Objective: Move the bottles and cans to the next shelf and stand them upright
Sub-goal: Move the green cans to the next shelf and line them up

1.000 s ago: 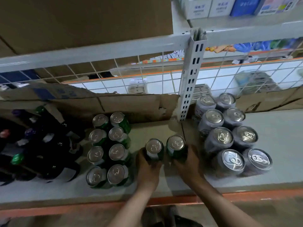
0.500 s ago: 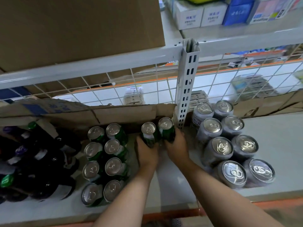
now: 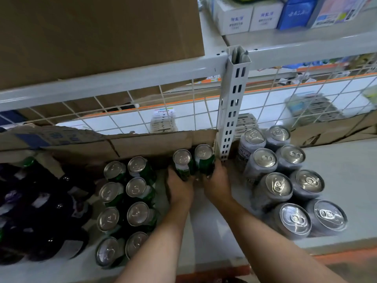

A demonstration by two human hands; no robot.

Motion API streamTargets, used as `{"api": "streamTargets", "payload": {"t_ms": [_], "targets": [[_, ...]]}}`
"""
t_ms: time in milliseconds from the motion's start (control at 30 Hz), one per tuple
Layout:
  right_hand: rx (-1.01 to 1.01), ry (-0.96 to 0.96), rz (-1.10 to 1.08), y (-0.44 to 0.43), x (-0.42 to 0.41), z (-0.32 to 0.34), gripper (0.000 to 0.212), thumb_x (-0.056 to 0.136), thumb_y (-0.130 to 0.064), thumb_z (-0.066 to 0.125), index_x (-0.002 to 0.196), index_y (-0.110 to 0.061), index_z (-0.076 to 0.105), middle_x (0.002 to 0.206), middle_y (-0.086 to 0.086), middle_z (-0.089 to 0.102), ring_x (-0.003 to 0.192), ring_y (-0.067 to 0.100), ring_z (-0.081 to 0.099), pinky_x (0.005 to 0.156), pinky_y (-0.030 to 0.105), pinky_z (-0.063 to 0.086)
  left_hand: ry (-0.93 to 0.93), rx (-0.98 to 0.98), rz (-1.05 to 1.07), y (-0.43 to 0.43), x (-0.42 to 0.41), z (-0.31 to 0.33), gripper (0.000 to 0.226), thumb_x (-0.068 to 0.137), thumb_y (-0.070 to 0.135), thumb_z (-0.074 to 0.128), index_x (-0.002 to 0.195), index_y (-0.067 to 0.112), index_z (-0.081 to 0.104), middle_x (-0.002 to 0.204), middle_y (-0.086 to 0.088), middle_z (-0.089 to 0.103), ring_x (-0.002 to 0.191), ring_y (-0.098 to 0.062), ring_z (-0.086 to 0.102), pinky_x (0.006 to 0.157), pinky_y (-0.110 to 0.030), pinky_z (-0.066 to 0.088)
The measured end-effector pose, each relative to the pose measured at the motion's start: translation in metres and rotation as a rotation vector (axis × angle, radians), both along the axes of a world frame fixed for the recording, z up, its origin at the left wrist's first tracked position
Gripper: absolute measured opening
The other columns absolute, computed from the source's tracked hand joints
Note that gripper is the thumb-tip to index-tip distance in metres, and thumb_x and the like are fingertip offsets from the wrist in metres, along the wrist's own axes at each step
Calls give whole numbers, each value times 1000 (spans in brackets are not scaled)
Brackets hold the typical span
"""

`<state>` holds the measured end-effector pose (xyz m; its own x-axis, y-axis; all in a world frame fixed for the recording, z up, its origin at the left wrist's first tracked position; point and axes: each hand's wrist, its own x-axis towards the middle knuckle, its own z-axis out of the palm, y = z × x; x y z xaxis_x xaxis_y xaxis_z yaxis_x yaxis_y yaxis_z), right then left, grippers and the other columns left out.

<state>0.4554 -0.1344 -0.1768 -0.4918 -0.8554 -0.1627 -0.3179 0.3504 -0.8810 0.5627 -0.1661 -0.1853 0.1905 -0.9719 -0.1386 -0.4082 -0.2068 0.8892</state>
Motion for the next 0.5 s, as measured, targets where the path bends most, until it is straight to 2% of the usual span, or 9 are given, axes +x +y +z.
{"api": "streamTargets", "payload": {"t_ms": [100, 167, 233, 300, 367, 433, 500], "targets": [[31, 43, 10, 12, 5, 7, 67, 77, -5, 64, 140, -20, 47, 127, 11, 56, 115, 29, 54, 98, 31, 47, 8, 43, -37, 1, 0, 12, 72, 76, 14, 86, 137, 12, 48, 137, -13, 61, 128, -31, 57, 106, -41, 47], [-15, 58, -2, 21, 8, 19, 66, 71, -7, 62, 135, -18, 51, 123, 9, 60, 112, 29, 57, 97, 34, 50, -41, 31, 5, 10, 1, 27, 72, 78, 21, 83, 138, 11, 44, 136, -18, 55, 126, -37, 53, 104, -42, 44], [-37, 40, 8, 30, 9, 43, 57, 72, -9, 64, 128, -19, 55, 117, 6, 64, 109, 26, 60, 92, 34, 52, -102, -88, 52, 22, 7, 49, 61, 80, 20, 79, 131, 8, 49, 130, -20, 53, 121, -39, 51, 98, -38, 39], [-48, 15, 38, 42, 7, 77, 41, 81, -11, 67, 119, -25, 59, 110, -2, 68, 103, 18, 64, 82, 22, 51, -70, -276, -12, 31, 14, 72, 45, 78, 18, 75, 119, 9, 56, 119, -15, 57, 114, -36, 52, 96, -37, 39], [-105, 7, 75, 56, -1, 111, 28, 85, -15, 69, 109, -28, 62, 100, -10, 71, 94, 10, 67, 77, 17, 53, 26, -374, -152, 39, 21, 102, 36, 78, 19, 71, 112, 18, 59, 112, -5, 61, 108, -23, 59, 95, -29, 46], [-193, 50, 83, 75, -14, 144, 28, 86, -15, 72, 112, -24, 66, 96, -13, 73, 90, 4, 68, 82, 19, 55, 88, -398, -304, 48, 24, 135, 32, 84, 13, 76, 111, 22, 62, 109, 6, 65, 102, 2, 61, 88, -7, 43], [-253, 82, 59, 97, -34, 166, 32, 87, -10, 73, 116, -23, 67, 99, -17, 72, 95, -1, 68, 85, 13, 53, 104, -433, -455, 58, 18, 162, 31, 86, 9, 76, 110, 26, 64, 109, 15, 67, 102, 13, 58, 85, 1, 39]]}}
